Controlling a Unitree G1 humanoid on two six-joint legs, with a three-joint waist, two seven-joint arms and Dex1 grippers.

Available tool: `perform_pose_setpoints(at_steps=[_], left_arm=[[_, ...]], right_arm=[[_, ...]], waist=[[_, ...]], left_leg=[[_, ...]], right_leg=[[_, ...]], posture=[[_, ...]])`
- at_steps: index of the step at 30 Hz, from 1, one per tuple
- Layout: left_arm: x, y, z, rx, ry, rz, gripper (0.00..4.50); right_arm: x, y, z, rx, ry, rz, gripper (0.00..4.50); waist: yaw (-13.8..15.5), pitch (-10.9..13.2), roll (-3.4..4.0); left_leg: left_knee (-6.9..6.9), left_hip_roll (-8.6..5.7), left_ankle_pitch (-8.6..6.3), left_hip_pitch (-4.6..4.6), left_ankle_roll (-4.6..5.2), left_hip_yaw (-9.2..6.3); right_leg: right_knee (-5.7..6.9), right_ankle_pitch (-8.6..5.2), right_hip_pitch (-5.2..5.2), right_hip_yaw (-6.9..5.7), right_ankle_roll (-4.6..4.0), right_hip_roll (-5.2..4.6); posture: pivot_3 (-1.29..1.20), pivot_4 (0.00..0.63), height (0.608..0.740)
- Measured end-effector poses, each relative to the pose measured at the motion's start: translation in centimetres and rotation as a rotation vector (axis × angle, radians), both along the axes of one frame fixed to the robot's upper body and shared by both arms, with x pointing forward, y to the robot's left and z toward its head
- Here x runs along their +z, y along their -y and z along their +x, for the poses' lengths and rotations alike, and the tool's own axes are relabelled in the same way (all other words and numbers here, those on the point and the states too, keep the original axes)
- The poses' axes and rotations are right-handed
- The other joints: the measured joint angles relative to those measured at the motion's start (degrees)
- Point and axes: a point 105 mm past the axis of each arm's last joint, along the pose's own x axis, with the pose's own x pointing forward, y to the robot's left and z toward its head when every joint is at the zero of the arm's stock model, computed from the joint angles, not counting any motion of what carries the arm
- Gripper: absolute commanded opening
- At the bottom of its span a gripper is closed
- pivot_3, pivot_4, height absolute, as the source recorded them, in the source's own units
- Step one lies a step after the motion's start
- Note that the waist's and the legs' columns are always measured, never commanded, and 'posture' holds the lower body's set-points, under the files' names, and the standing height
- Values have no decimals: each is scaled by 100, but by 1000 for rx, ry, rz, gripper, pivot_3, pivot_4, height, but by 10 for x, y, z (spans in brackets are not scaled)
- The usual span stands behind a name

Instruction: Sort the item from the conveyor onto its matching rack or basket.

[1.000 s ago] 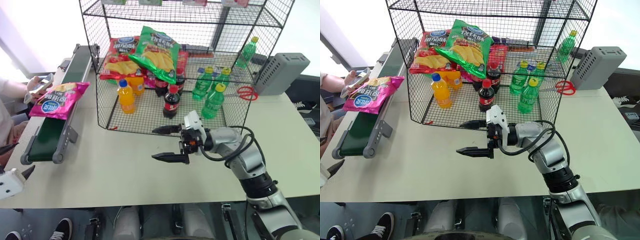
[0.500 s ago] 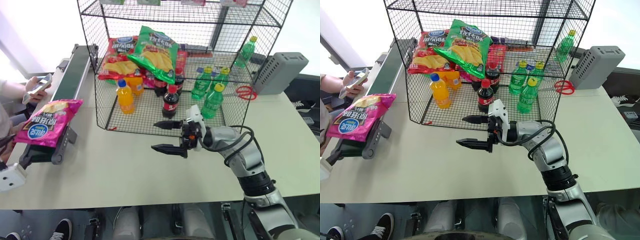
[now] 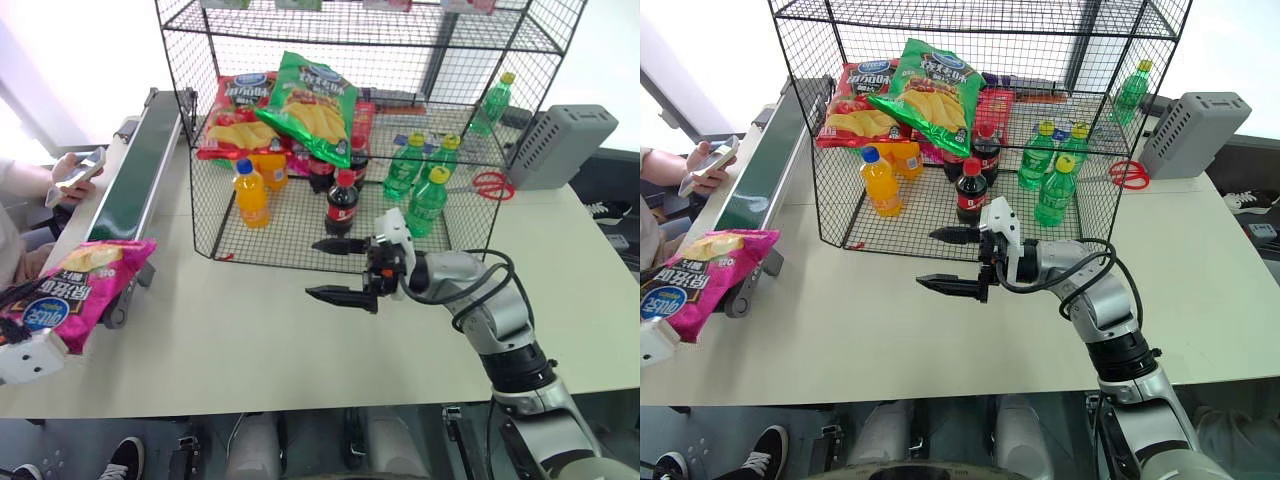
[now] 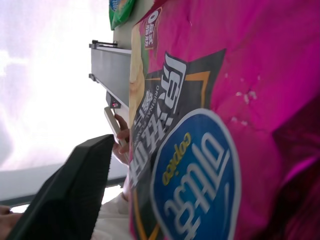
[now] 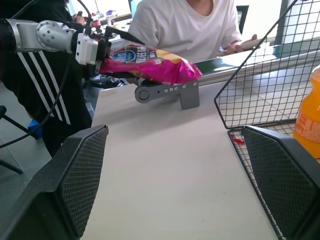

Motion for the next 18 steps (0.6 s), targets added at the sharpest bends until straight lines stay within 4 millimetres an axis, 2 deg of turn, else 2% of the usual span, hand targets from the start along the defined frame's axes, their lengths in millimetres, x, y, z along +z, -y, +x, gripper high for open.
perform_pose_setpoints(at_steps=[5,6,10,12,15,16,18], left_arm=[[4,6,4,-23,12,-46,377],[7,7,5,-25,22,-57,62],[22,9,12,-24,78,-135,62],[40,12,19,-19,152,-241,62],[70,21,26,-45,221,-516,62],[75,26,26,-61,212,-601,62],[81,45,23,-140,126,-880,62]], right_arm=[[1,0,1,-7,19,-2,4500],[1,0,1,-9,23,-3,4500],[1,1,2,-15,36,-8,4500],[1,1,3,-20,45,-10,4500],[-3,4,6,-32,39,-19,4500],[-3,4,6,-33,38,-21,4500],[-3,8,8,-40,37,-27,4500]], waist=[[-1,0,0],[0,0,0],[4,0,0],[10,-1,-1],[-2,-1,-2],[-5,-1,-1],[-36,0,-1]], left_leg=[[0,0,0,0,0,0],[0,0,0,0,0,0],[0,0,0,-1,0,0],[1,0,0,-1,0,-2],[2,0,0,0,0,-2],[2,0,0,0,0,-2],[1,1,0,1,0,-3]], right_leg=[[0,0,0,0,0,0],[1,0,0,0,0,0],[1,1,0,0,0,0],[1,1,1,0,1,-1],[1,1,3,0,1,-2],[2,1,3,1,1,-2],[5,1,3,3,2,-1]], posture=[[0,150,740],[0,150,740],[0,150,740],[0,150,740],[0,150,740],[0,150,740],[0,150,740]])
